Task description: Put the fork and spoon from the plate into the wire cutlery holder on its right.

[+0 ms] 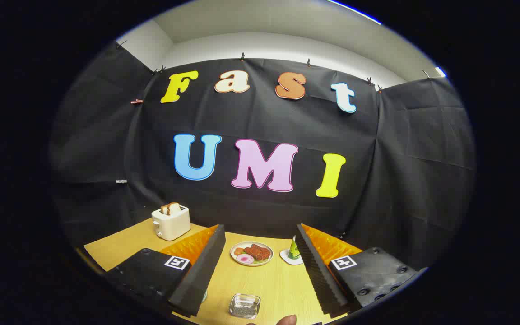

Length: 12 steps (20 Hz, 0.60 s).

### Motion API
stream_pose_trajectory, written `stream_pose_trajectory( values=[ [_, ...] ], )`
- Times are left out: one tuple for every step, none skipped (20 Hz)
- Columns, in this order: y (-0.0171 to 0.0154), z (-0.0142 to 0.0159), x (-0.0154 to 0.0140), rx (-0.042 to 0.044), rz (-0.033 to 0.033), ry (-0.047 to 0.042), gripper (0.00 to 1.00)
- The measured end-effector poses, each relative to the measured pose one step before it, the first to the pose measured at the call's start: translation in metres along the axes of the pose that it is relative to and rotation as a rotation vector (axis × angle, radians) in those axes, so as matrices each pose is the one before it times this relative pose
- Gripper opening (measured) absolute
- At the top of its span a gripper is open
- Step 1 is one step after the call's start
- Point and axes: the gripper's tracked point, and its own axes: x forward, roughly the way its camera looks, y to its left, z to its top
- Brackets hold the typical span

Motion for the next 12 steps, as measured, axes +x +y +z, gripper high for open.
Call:
stream_pose_trajectory(
  values=[
    [0.00238,-0.00036,0.00119,0.00255,0.00640,-0.00329,0.97],
    [0.00231,-0.00041,0.00131,-0.00006,0.00882,-0.00074,0.97],
    [0.00210,-0.00057,0.00184,-0.00232,0.00710,-0.00045,0.97],
    [0.00212,-0.00056,0.00236,-0.00151,0.01037,-0.00072,0.97],
    [0.00374,0.00025,0.00423,-0.00338,0.01135,0.00000,0.97],
    [0.00192,0.00074,0.00210,-0.00148,0.00596,-0.00164,0.97],
    [0.00341,0.00030,0.00393,-0.00212,0.01155,0.00003,0.97],
    [0.00420,0.00013,0.00274,-0.00155,0.01012,0.00120,0.97],
    [0.00415,-0.00036,0.00243,0.00047,0.01401,0.00225,0.97],
    [0.00472,0.00012,0.00191,-0.00214,0.01470,0.00248,0.97],
    [0.00422,-0.00077,0.00191,-0.00662,0.01068,0.00373,0.97],
    [0.00289,-0.00076,0.00104,-0.00516,0.00856,0.00340,0.97]
  ],
)
